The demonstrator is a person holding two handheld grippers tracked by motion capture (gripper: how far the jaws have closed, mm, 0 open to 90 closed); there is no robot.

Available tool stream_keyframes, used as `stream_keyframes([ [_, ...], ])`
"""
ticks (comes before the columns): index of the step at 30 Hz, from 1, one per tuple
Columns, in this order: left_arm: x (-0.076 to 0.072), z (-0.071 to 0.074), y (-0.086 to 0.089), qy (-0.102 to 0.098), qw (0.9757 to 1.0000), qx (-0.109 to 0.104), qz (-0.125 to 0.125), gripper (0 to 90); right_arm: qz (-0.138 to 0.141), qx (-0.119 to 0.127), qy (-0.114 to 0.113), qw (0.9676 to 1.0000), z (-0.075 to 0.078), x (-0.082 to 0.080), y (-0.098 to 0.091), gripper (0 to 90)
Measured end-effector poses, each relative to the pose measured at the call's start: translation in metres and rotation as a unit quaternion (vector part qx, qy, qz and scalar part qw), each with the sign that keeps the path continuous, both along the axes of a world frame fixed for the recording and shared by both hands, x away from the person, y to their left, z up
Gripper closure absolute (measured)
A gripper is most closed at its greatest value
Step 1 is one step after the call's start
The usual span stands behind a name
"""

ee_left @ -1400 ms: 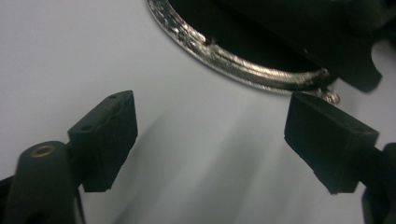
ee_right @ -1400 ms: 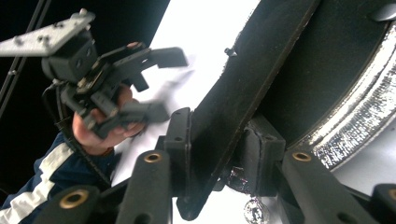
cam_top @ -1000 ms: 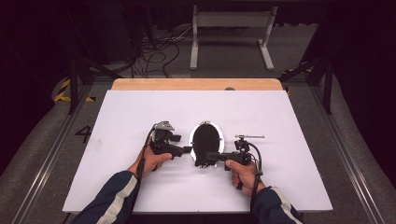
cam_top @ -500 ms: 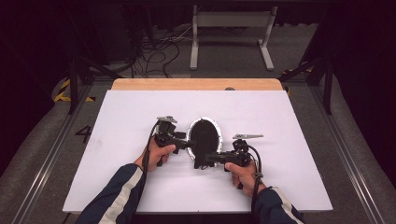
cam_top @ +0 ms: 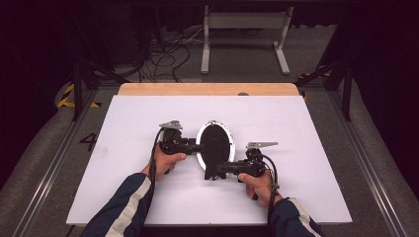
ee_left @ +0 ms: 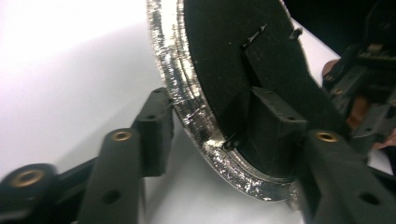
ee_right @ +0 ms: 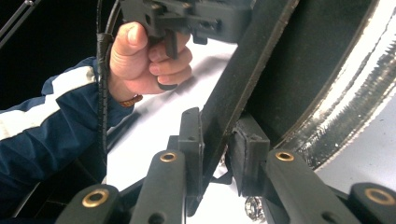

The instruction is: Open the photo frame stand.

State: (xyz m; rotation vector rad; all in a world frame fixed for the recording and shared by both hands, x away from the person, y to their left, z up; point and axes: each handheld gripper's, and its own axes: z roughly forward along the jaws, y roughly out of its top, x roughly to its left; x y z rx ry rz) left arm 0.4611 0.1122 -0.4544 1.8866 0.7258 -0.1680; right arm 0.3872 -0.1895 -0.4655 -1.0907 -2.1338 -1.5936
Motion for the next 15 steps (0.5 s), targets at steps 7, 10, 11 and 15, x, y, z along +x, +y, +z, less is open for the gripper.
stream_keyframes([
  [7, -0.011, 0.015, 0.006, -0.035, 0.9988, -0.035, 0.002, 70.6, -0.018, -0.008, 0.009, 0.9998, -0.003, 0.003, 0.001, 76.3],
  [10, -0.013, 0.015, 0.008, -0.031, 0.9980, -0.052, -0.016, 72.9, -0.023, -0.022, 0.001, 0.9995, -0.003, 0.003, 0.003, 77.6],
  [11, -0.013, 0.014, 0.008, -0.029, 0.9978, -0.053, -0.026, 73.1, -0.023, -0.022, 0.002, 0.9995, -0.003, 0.002, 0.003, 77.7],
  [15, -0.016, 0.008, -0.001, -0.030, 0.9981, -0.031, -0.045, 69.1, -0.019, -0.026, -0.005, 0.9995, -0.002, 0.002, 0.005, 77.9],
])
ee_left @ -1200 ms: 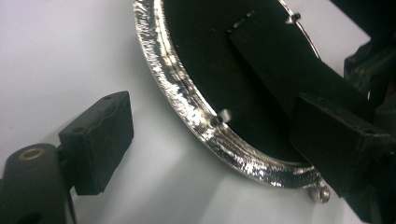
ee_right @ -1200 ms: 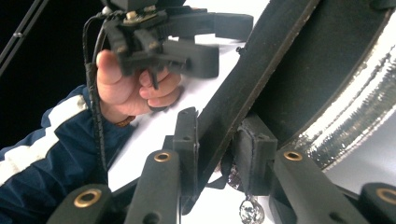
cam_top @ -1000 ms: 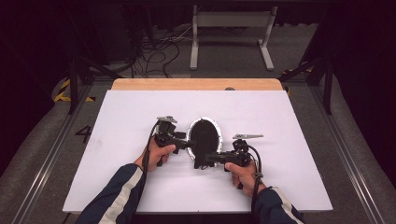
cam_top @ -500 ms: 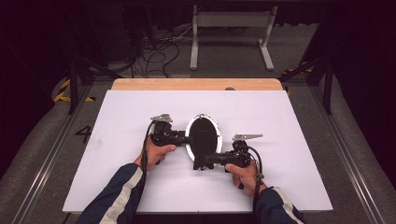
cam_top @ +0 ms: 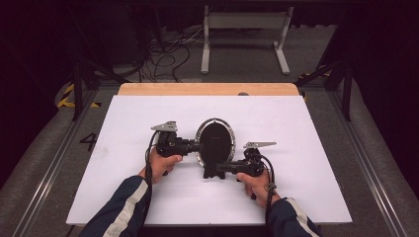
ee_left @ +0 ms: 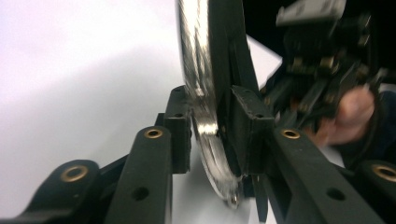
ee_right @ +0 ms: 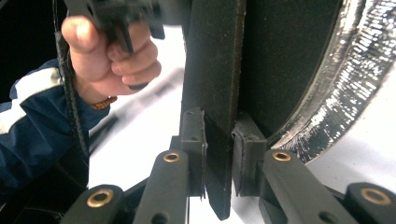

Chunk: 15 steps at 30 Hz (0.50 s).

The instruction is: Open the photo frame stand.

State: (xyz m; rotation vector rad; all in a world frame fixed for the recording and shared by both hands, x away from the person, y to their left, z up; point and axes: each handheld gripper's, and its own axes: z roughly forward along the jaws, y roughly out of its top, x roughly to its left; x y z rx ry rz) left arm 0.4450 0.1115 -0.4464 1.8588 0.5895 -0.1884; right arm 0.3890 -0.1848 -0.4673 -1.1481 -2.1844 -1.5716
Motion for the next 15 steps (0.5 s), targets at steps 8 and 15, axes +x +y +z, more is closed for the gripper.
stream_keyframes([
  [8, -0.002, -0.001, -0.004, -0.006, 0.9997, 0.011, -0.022, 69.5, -0.001, -0.007, -0.008, 0.9999, 0.001, -0.001, 0.001, 77.3],
  [15, -0.015, 0.014, -0.006, -0.079, 0.9954, 0.052, 0.014, 70.3, 0.001, -0.002, -0.022, 0.9997, 0.008, -0.003, 0.001, 76.3],
])
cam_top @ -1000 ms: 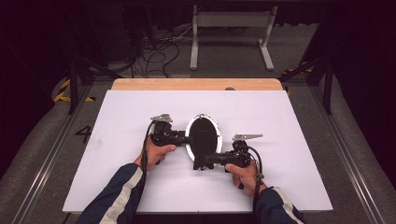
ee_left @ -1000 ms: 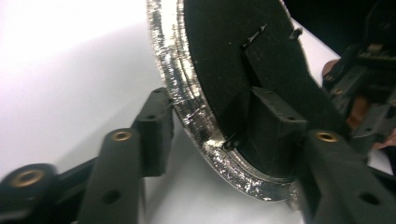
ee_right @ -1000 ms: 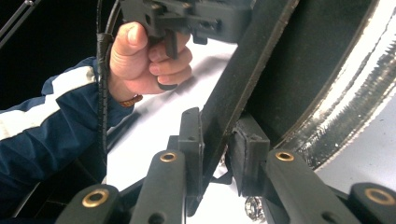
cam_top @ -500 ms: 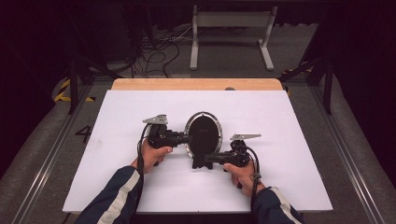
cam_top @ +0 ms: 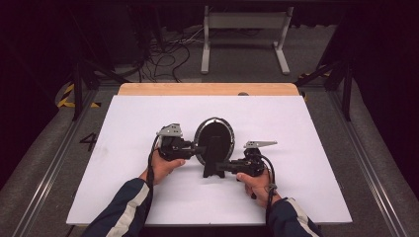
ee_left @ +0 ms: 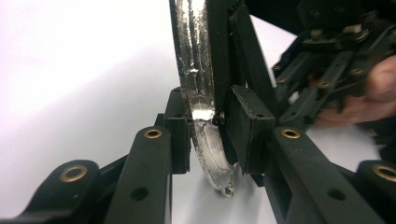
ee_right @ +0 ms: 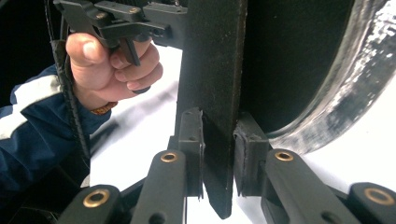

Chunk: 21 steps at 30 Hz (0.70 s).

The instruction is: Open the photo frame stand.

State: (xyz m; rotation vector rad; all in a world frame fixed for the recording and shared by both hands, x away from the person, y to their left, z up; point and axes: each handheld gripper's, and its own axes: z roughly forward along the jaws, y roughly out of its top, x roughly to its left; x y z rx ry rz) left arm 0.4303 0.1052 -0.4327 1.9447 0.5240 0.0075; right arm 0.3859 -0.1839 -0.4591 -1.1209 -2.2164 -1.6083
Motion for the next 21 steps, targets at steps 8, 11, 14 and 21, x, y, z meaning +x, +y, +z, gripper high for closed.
stream_keyframes([
  [8, -0.014, 0.008, -0.006, -0.099, 0.9928, 0.048, 0.047, 68.8, 0.001, -0.016, -0.019, 0.9997, 0.010, -0.004, 0.002, 75.5],
  [11, -0.017, 0.007, -0.006, -0.105, 0.9921, 0.048, 0.048, 68.8, 0.002, -0.021, -0.021, 0.9996, 0.011, -0.005, 0.002, 75.4],
  [14, -0.022, 0.004, -0.004, -0.110, 0.9911, 0.053, 0.053, 68.5, 0.006, -0.027, -0.024, 0.9993, 0.012, -0.007, 0.004, 75.6],
  [21, -0.028, 0.000, -0.001, -0.109, 0.9922, 0.041, 0.045, 69.3, 0.016, -0.045, -0.034, 0.9983, 0.012, -0.016, 0.007, 75.8],
])
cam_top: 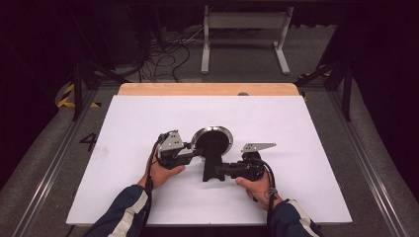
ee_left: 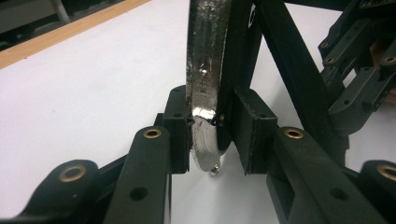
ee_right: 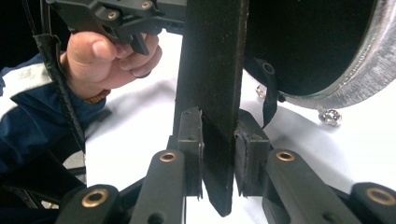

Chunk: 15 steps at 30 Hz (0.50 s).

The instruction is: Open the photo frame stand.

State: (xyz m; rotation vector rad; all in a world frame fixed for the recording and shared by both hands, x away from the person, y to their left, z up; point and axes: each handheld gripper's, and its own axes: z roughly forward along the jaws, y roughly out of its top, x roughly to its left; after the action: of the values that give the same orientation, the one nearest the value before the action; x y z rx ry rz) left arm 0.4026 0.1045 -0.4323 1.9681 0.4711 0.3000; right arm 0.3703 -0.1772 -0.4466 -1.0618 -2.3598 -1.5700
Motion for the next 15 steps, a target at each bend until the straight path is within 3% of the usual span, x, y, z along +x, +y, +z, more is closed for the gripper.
stream_keyframes([
  [4, -0.001, -0.003, 0.001, 0.003, 0.9999, -0.004, -0.012, 65.5, 0.006, -0.006, 0.001, 1.0000, -0.002, -0.003, 0.002, 76.4],
  [8, 0.003, -0.009, -0.001, 0.015, 0.9997, 0.012, -0.017, 57.3, 0.010, -0.016, 0.000, 0.9998, -0.003, -0.006, 0.006, 78.0],
  [15, 0.007, -0.014, -0.006, 0.020, 0.9993, 0.026, -0.020, 54.3, 0.021, -0.028, -0.002, 0.9994, -0.005, -0.007, 0.009, 78.6],
])
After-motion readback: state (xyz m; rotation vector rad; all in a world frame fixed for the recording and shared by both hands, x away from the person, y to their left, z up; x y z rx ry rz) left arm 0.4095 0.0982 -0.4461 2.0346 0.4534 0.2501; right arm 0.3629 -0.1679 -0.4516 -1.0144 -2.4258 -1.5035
